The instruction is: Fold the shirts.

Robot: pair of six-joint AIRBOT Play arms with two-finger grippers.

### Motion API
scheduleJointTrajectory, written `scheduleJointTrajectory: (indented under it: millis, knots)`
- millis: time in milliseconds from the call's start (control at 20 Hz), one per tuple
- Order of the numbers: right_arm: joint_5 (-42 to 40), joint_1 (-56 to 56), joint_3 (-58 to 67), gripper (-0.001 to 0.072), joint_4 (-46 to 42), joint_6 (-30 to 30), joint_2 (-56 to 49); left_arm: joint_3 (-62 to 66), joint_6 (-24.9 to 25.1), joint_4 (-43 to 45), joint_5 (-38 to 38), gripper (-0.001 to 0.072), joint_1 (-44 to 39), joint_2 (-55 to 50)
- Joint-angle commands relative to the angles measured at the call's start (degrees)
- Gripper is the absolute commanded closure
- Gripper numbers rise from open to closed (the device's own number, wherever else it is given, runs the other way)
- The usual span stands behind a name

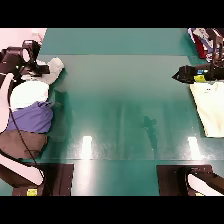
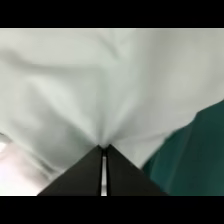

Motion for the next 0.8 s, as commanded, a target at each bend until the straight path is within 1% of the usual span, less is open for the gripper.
scheduleJointTrajectory:
  millis: [0,100,150,250,350,450,550,650,700,750]
  knots:
    - [-0.7,0.0,1.8,0.0691,0.1,0.0,0.0,0.1,0.0,0.0,1.2,0.0687,-0.4,7.1]
    - [-1.0,0.0,6.0,0.0692,0.0,0.0,0.0,0.4,0.3,0.0,4.2,0.0687,-1.9,16.0]
    - [-1.5,0.0,8.7,0.0692,0.0,0.0,0.0,1.8,2.0,-0.1,3.9,0.0687,-3.2,20.5]
    - [-2.9,0.0,13.6,0.0692,0.0,0.0,0.0,7.2,7.8,-0.2,0.3,0.0687,-7.2,28.1]
    - [-3.3,0.0,18.2,0.0692,0.0,0.0,0.0,13.6,10.4,-0.2,-3.4,0.0687,-12.4,33.6]
    - [-3.1,0.0,22.1,0.0691,0.0,0.0,0.0,17.7,10.5,-0.2,-5.5,0.0688,-18.1,37.0]
    - [-2.5,0.0,25.5,0.0692,0.0,0.0,0.0,18.4,10.4,-0.2,-7.8,0.0688,-24.4,37.9]
    - [-1.5,0.0,27.8,0.0692,0.0,0.0,0.1,16.8,8.1,-0.6,-12.5,0.0688,-31.3,36.5]
    - [-0.8,0.0,28.8,0.0692,0.0,0.0,0.0,14.7,7.0,-2.1,-14.1,0.0688,-34.6,35.4]
    - [-0.1,0.0,29.3,0.0691,0.0,0.0,0.0,12.3,6.9,-4.5,-15.1,0.0687,-37.4,34.2]
